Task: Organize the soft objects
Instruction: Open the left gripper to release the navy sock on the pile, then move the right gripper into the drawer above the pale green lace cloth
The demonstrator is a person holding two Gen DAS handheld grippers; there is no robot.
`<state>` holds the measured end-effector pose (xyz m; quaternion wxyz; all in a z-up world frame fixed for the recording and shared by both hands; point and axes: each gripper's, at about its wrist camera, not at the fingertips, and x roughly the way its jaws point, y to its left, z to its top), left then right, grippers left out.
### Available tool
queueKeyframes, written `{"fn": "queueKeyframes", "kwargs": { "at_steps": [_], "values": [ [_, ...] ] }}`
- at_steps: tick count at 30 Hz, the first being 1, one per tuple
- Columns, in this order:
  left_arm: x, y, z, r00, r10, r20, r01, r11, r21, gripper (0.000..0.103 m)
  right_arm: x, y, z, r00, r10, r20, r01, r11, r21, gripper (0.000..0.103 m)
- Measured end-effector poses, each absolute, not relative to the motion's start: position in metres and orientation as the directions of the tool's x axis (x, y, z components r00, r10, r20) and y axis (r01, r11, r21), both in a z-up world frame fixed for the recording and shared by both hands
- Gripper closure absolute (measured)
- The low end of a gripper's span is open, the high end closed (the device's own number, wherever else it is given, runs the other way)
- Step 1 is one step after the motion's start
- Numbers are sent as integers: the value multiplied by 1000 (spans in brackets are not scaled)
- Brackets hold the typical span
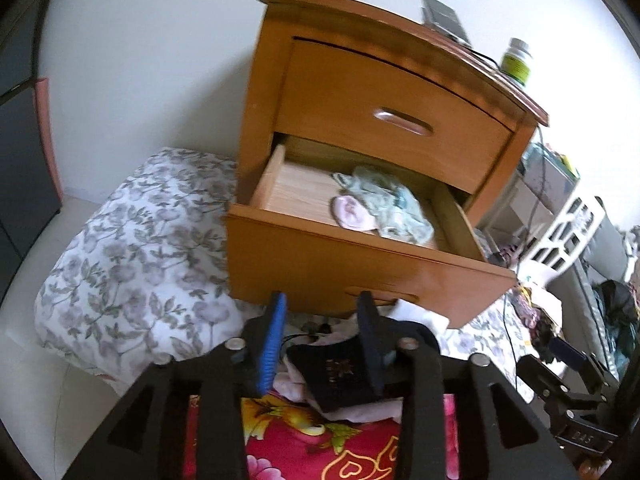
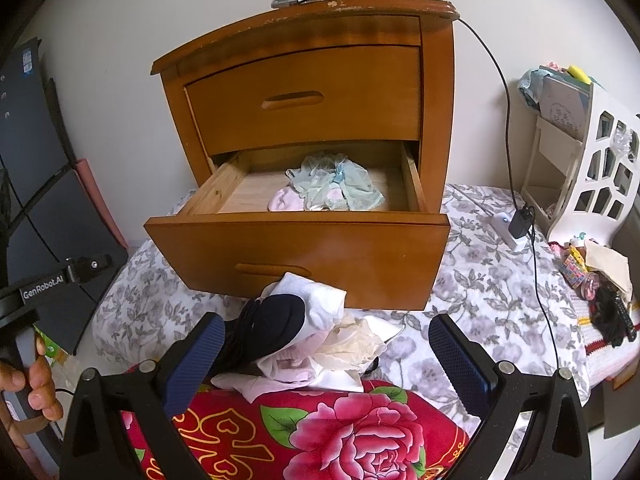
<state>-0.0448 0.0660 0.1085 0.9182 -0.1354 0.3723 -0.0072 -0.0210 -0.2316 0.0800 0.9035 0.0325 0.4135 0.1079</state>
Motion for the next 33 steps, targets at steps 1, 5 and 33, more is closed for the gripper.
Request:
{"fn": "queueKeyframes", "kwargs": {
  "at_steps": [1,5,33],
  "values": [
    [-45,68,108,723,-107,-683,-97,963,-253,52,-20,-231,80,634,221,-741,-168,975,148,0],
    [-46,75,106,717,-66,-694,-144,960,-239,37,-20,-231,78,631,220,-744,-166,975,147,0],
    [-17,50,173,762,10,-647,-72,995,-69,13,2,-227,91,649,199,-735,-180,978,105,0]
  ]
}}
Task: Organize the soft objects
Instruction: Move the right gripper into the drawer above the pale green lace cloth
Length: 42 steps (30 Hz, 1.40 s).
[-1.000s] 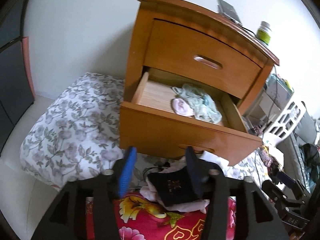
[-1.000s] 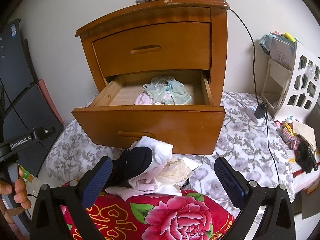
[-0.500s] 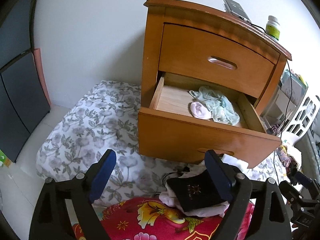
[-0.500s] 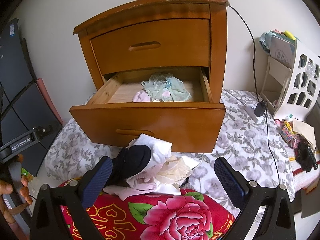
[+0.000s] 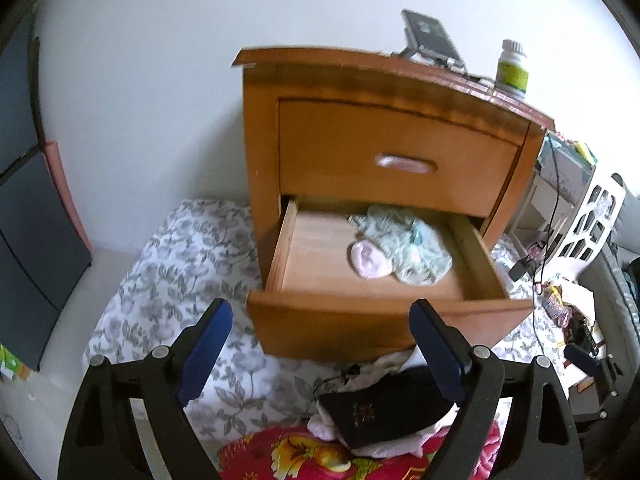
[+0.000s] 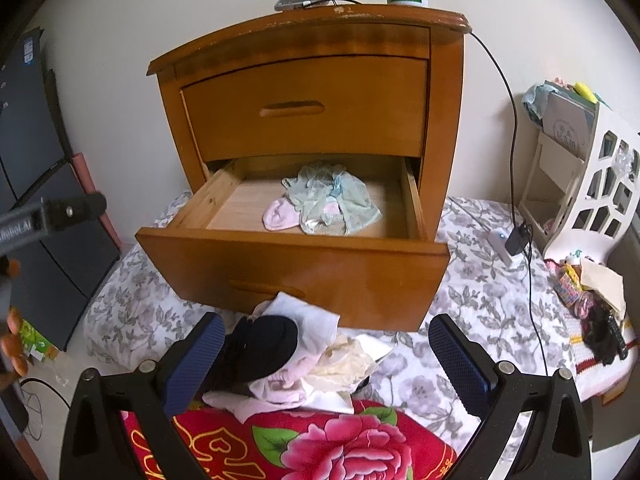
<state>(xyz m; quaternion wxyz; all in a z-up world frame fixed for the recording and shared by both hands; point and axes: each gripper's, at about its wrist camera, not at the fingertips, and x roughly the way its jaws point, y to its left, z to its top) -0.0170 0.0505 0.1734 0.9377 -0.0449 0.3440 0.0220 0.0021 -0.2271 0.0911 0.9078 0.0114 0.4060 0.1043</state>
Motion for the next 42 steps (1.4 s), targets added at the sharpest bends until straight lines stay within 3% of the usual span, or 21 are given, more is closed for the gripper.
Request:
{"fn": "queueKeyframes", "kwargs": {
  "at_steps": [10,21,26,42],
  "values": [
    [-2,49,210,818,-3,-575,-68,992,-102,13,28,-227,110,643,222,-733,-231,969,91,0],
    [18,58,186,806,17,-592,-104,988,-113,13,86,-224,147,631,248,-735,-339,940,27,0],
    [28,68,176,807,36,-589,-138,982,-128,13,124,-218,154,601,292,-744,-363,929,71,0],
    [50,85,135,791,15,-611,-139,978,-156,13,203,-180,102,453,262,-852,-389,918,76,0]
  ]
}}
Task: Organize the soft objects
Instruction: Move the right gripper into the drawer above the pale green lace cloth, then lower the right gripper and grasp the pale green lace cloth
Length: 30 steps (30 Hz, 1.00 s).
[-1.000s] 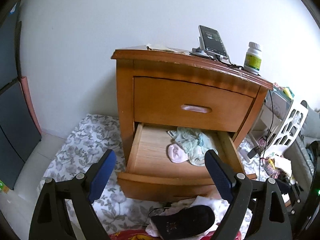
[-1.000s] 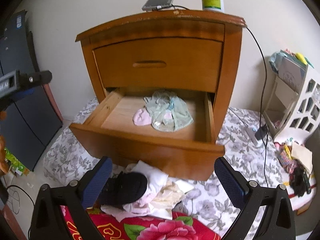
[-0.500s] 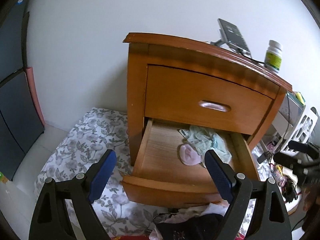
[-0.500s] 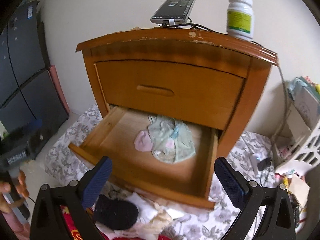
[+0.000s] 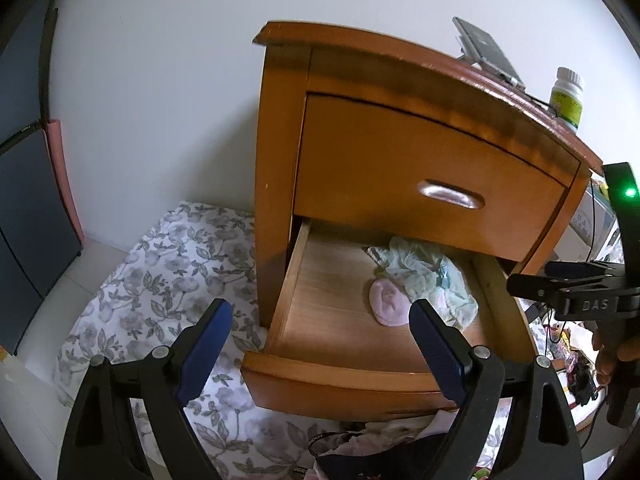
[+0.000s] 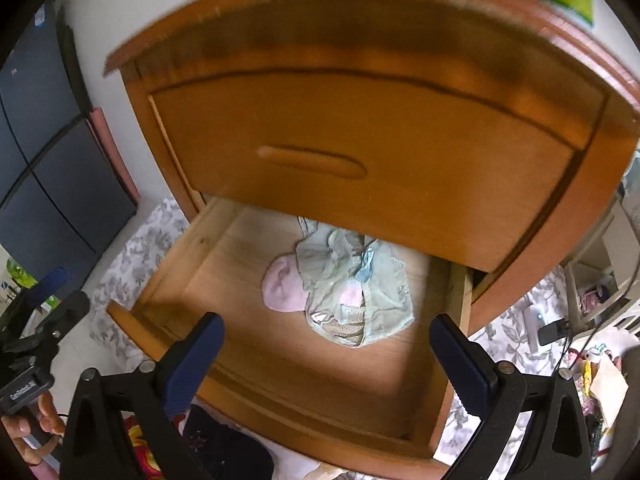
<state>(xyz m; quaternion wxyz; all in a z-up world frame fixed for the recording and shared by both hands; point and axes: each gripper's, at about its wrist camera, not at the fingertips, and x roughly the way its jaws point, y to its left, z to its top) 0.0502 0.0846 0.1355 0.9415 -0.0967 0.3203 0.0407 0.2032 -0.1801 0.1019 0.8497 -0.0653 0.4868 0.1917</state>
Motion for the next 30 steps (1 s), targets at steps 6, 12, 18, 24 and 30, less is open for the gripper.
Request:
{"fn": "queueKeyframes", "kwargs": {
  "at_steps": [6,12,18,24,30],
  "values": [
    [56,89,123,786,-14,-618,-133,973,-191,13,227,-170,69,372,178,-911,-397,918,17,1],
    [60,89,115,783,-35,-621,-112,974,-195,13,246,-154,44,305,138,-942,-444,896,-12,7],
    [64,90,107,776,-52,-629,-105,972,-210,13,255,-135,23,260,84,-962,-516,854,-64,16],
    [67,87,100,766,-66,-640,-84,976,-201,13,262,-122,3,220,35,-975,-549,831,-93,19],
    [68,88,97,761,-61,-646,-88,977,-195,13,264,-109,-11,201,2,-980,-588,800,-119,25]
  ]
}}
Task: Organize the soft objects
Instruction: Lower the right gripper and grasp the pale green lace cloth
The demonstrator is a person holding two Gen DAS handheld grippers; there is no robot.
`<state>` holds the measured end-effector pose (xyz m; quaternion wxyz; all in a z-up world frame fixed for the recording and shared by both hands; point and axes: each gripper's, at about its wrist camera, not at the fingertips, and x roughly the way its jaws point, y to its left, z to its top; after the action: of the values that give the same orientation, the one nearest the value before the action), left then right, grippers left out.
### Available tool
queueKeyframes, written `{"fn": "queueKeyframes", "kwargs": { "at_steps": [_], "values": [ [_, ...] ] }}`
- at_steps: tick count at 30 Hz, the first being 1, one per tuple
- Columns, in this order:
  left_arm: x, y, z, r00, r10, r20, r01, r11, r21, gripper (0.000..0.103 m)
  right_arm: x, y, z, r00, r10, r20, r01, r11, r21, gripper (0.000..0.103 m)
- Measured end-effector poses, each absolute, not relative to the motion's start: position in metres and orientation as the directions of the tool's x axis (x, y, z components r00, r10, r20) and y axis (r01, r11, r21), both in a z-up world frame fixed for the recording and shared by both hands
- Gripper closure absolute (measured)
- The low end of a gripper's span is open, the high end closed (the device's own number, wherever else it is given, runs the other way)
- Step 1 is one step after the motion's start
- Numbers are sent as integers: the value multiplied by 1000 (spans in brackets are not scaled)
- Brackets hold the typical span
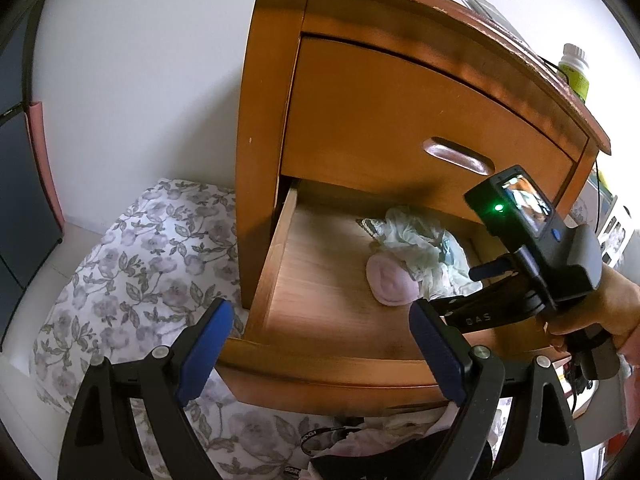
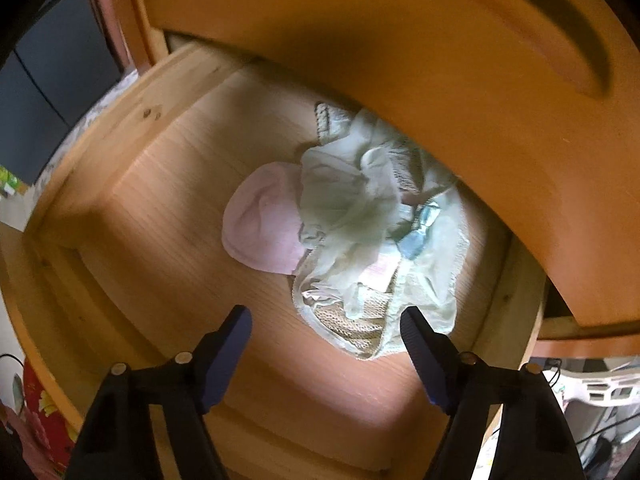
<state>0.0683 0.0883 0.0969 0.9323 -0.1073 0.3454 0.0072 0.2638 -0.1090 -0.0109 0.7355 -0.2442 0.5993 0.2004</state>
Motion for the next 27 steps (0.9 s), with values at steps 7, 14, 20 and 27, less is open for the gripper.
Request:
{"fn": "queueKeyframes", "kwargs": {
  "at_steps": [7,14,20,27],
  "values": [
    [69,90,94,757,-57,-651,-92,977,-192,13,268,-97,-26,184,-39,-982,-602,785,-144,37],
    [69,91,93,754,-64,-653,-85,977,-194,13,279,-87,-42,162,-73,-984,-586,795,-156,46],
    [69,93,92,753,-61,-655,-93,976,-197,13,278,-82,-52,152,-100,-983,-580,796,-170,63],
    [70,96,91,755,-61,-653,-95,975,-201,13,279,-91,-54,169,-108,-980,-566,803,-186,89]
  ]
}}
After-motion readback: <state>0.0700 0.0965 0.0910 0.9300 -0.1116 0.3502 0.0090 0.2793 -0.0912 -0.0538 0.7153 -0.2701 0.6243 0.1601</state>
